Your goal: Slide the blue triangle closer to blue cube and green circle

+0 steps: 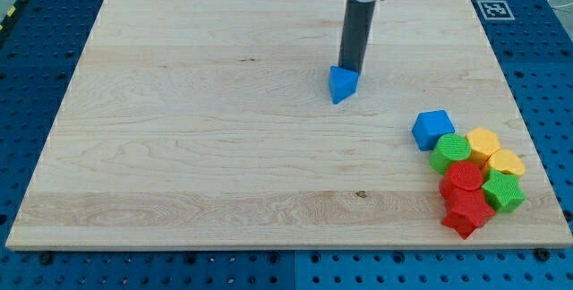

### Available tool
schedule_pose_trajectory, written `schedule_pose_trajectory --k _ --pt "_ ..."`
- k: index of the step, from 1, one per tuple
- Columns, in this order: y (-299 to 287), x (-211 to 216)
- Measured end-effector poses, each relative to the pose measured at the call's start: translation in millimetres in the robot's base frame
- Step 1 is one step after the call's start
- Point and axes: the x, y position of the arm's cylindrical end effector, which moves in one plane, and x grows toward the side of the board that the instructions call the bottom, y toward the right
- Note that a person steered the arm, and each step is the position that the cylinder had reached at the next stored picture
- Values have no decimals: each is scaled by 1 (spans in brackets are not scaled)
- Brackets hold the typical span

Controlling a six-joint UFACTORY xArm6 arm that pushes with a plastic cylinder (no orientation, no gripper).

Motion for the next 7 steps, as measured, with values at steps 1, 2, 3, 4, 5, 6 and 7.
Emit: schedule_pose_trajectory --k 1,2,3,4,5,6,7 --pt "-6 18" --pt "-20 8" --pt "-38 5" --pt "-39 16" --pt "-39 37" --pt "-49 37" --pt "-49 43"
